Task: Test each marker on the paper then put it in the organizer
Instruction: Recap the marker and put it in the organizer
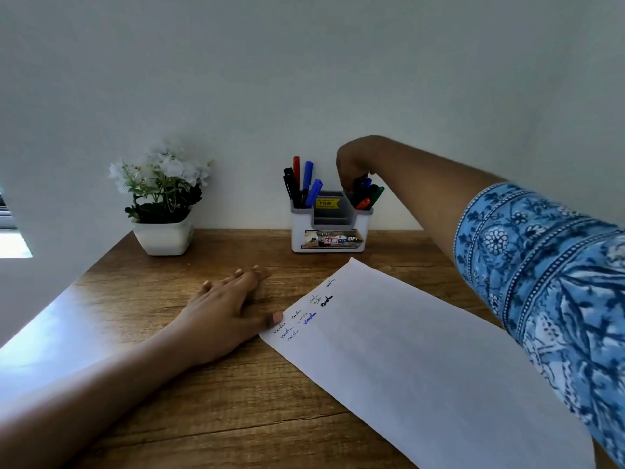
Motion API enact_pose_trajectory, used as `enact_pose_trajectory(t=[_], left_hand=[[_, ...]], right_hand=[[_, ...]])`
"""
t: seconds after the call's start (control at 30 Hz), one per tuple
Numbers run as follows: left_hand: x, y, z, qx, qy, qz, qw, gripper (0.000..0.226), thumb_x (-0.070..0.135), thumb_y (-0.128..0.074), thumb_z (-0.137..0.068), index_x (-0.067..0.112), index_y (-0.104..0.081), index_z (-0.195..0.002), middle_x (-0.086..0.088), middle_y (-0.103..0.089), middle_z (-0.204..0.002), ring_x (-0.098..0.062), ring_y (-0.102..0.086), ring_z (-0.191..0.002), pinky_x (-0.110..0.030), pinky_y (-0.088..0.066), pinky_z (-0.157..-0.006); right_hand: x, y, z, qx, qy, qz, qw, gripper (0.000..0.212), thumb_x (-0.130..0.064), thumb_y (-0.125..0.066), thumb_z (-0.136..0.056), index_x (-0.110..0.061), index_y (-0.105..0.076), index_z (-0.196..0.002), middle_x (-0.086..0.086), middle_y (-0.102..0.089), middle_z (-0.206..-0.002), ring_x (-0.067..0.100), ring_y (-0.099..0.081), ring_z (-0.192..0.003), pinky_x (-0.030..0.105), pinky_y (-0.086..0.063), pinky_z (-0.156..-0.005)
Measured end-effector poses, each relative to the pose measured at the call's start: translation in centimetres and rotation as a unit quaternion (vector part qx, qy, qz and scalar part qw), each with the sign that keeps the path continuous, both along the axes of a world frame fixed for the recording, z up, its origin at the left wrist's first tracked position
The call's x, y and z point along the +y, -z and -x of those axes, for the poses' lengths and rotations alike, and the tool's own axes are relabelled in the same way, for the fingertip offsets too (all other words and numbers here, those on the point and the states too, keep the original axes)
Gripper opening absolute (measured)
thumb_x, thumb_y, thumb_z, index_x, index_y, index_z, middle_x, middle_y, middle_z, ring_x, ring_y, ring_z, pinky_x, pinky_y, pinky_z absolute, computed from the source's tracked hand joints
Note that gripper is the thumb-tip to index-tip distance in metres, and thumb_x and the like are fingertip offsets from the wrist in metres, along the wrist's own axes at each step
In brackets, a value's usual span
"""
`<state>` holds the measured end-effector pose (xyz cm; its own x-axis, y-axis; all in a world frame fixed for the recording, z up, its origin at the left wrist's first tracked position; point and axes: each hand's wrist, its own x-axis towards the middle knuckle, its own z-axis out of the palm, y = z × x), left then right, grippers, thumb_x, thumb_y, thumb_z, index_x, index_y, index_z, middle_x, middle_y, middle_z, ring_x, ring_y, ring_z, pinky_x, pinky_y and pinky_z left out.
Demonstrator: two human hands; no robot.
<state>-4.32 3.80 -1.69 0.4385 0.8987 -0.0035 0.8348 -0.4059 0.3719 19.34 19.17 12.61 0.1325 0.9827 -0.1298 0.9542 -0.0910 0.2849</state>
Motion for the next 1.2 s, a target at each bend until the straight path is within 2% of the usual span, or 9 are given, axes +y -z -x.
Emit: enact_pose_trajectory(t=[0.13, 0.3, 0.43, 0.57, 0.73, 0.83, 1.03, 1.13, 1.2], left_hand=[[0.0, -0.1, 0.0, 0.002, 0.001, 0.000, 1.000, 0.074, 0.060, -0.044, -0.087, 0.040, -0.004, -0.147, 0.010, -0.005, -0.158, -0.008, -0.001, -0.145, -0.035, -0.001, -0.117], [-0.1, -0.1, 0.0, 0.005, 0.002, 0.002, 1.000, 0.073, 0.059, -0.043, -0.088, 0.040, -0.005, -0.147, 0.009, -0.006, -0.158, -0.009, -0.001, -0.145, -0.036, -0.001, -0.117], [-0.2, -0.1, 0.0, 0.006, 0.002, 0.003, 1.000, 0.072, 0.059, -0.043, -0.088, 0.041, -0.006, -0.147, 0.009, -0.007, -0.158, -0.010, -0.001, -0.146, -0.038, -0.002, -0.118], [-0.2, -0.2, -0.1, 0.007, 0.000, 0.006, 1.000, 0.073, 0.060, -0.043, -0.087, 0.040, -0.006, -0.147, 0.007, -0.009, -0.158, -0.012, -0.004, -0.146, -0.040, -0.003, -0.118], [-0.1, 0.1, 0.0, 0.005, -0.007, 0.006, 1.000, 0.074, 0.061, -0.044, -0.086, 0.040, -0.008, -0.147, 0.007, -0.010, -0.158, -0.012, -0.007, -0.146, -0.039, -0.004, -0.118], [-0.2, 0.1, -0.1, 0.004, -0.006, 0.007, 1.000, 0.073, 0.060, -0.044, -0.086, 0.041, -0.008, -0.147, 0.007, -0.010, -0.158, -0.012, -0.007, -0.146, -0.039, -0.005, -0.118], [-0.3, 0.0, 0.0, -0.008, -0.006, 0.009, 1.000, 0.074, 0.060, -0.045, -0.085, 0.041, -0.010, -0.147, 0.009, -0.011, -0.158, -0.011, -0.007, -0.146, -0.040, -0.007, -0.119], [-0.5, 0.1, 0.0, -0.028, -0.002, -0.002, 1.000, 0.073, 0.060, -0.046, -0.085, 0.043, -0.011, -0.146, 0.009, -0.013, -0.157, -0.010, -0.008, -0.145, -0.039, -0.007, -0.119], [-0.6, 0.2, 0.2, -0.064, 0.015, -0.027, 0.997, 0.074, 0.070, -0.042, -0.080, 0.046, -0.014, -0.145, 0.010, -0.017, -0.156, -0.009, -0.010, -0.145, -0.039, -0.007, -0.118]], right_hand=[[-0.8, -1.0, -1.0, 0.121, -0.032, -0.093, 0.988, 0.028, -0.021, -0.060, -0.089, 0.003, -0.064, -0.103, 0.012, -0.072, -0.101, 0.019, -0.061, -0.073, 0.030, -0.050, -0.072], [-5.6, -3.1, -3.8, 0.207, -0.071, -0.279, 0.935, 0.029, -0.025, -0.057, -0.087, -0.001, -0.068, -0.099, 0.009, -0.073, -0.096, 0.024, -0.065, -0.092, 0.031, -0.048, -0.079], [-11.7, -2.5, -7.7, 0.245, -0.068, -0.377, 0.891, 0.020, -0.030, -0.060, -0.085, -0.013, -0.068, -0.090, 0.004, -0.074, -0.086, 0.018, -0.066, -0.086, 0.034, -0.051, -0.081], [-15.8, 2.2, -13.4, 0.239, 0.037, -0.320, 0.916, 0.020, -0.034, -0.065, -0.085, -0.014, -0.068, -0.089, 0.003, -0.072, -0.087, 0.019, -0.063, -0.080, 0.033, -0.050, -0.077], [-15.7, 9.4, -18.6, 0.180, 0.173, -0.190, 0.949, 0.032, -0.034, -0.066, -0.082, -0.011, -0.069, -0.104, 0.013, -0.066, -0.109, 0.028, -0.059, -0.099, 0.034, -0.048, -0.080], [-15.2, 11.8, -19.0, 0.172, 0.205, -0.162, 0.950, 0.041, -0.045, -0.067, -0.080, -0.009, -0.066, -0.101, 0.010, -0.065, -0.100, 0.025, -0.059, -0.092, 0.033, -0.046, -0.075], [-14.9, 11.4, -17.9, 0.134, 0.190, -0.143, 0.962, 0.031, -0.029, -0.063, -0.084, -0.003, -0.065, -0.102, 0.009, -0.060, -0.089, 0.023, -0.057, -0.082, 0.029, -0.041, -0.066], [-16.1, 8.3, -15.1, 0.234, 0.100, -0.102, 0.962, 0.017, -0.025, -0.062, -0.084, -0.009, -0.067, -0.086, 0.011, -0.068, -0.085, 0.022, -0.062, -0.075, 0.033, -0.047, -0.071], [-17.5, 6.6, -11.3, 0.333, 0.004, -0.046, 0.942, 0.007, -0.021, -0.063, -0.086, -0.015, -0.064, -0.083, 0.007, -0.068, -0.079, 0.016, -0.062, -0.068, 0.036, -0.051, -0.074]])
